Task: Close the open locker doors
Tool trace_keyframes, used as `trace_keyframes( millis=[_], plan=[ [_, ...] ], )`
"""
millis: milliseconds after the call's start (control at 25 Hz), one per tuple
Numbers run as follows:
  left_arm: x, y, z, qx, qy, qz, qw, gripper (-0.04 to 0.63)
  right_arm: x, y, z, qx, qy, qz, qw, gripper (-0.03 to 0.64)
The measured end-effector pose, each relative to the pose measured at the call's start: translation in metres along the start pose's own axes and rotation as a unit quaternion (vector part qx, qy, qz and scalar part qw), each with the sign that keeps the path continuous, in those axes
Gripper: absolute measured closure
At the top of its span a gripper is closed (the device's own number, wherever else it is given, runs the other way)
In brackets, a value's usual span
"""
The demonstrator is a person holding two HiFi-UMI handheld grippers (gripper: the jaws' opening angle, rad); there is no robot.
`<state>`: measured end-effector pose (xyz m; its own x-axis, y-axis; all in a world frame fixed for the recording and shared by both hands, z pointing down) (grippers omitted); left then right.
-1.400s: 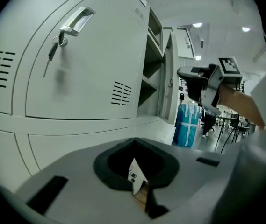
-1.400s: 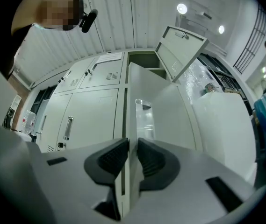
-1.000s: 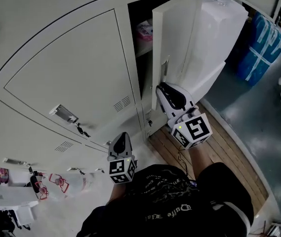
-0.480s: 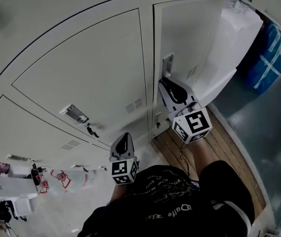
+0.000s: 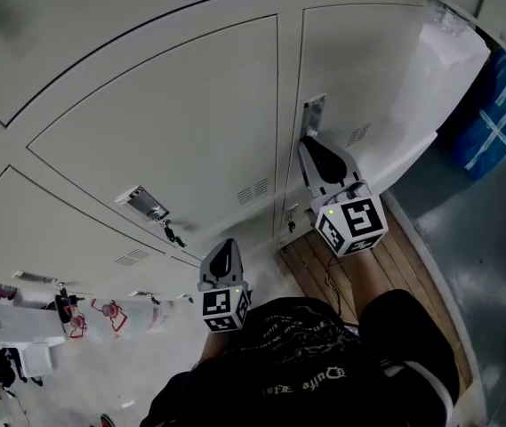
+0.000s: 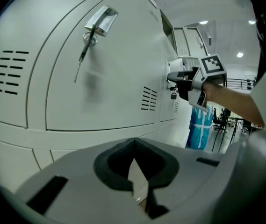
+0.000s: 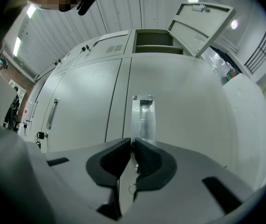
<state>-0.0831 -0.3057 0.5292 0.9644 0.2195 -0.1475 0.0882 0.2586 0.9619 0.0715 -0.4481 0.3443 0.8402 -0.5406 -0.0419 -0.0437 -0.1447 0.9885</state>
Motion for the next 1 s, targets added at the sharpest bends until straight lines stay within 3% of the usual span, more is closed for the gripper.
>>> trace_keyframes(
  millis=[160, 280, 400, 640, 1000],
  plan=[
    [0.0, 0.001, 0.002, -0.002, 0.0, 0.001, 1.0, 0.588, 0.001, 0.001, 0.0, 0.0, -0.005, 0.013, 1.0, 0.588],
    [0.004, 0.001, 0.004, -0.003, 0.006, 0.002, 1.0, 0.588, -0.003, 0.001, 0.0, -0.016, -0.043, 0.032, 0.998, 0.582],
    [0.014, 0.001, 0.009, -0.007, 0.017, 0.005, 0.9998, 0.588, -0.008, -0.005, -0.003, -0.028, -0.076, 0.029, 0.996, 0.483],
    [0.045, -0.002, 0.02, -0.004, 0.058, 0.01, 0.9983, 0.588, 0.031, -0.049, -0.023, 0.022, -0.055, 0.038, 0.998, 0.474],
    [0.093, -0.013, 0.035, 0.003, 0.119, 0.011, 0.9929, 0.588, 0.139, -0.141, -0.08, 0.092, 0.047, -0.014, 0.995, 0.463]
  ],
)
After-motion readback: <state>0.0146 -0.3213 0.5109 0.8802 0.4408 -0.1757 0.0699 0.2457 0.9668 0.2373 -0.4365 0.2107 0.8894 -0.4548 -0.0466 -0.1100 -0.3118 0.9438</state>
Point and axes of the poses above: the fingertips, and each gripper's own axes: z forward along the fingers, x to its right, y out of its underside, the point moved 2 cm from there along -z, backward along the fingers, and after that the axes turned 7 degrees about y, right-handed, at the moved point
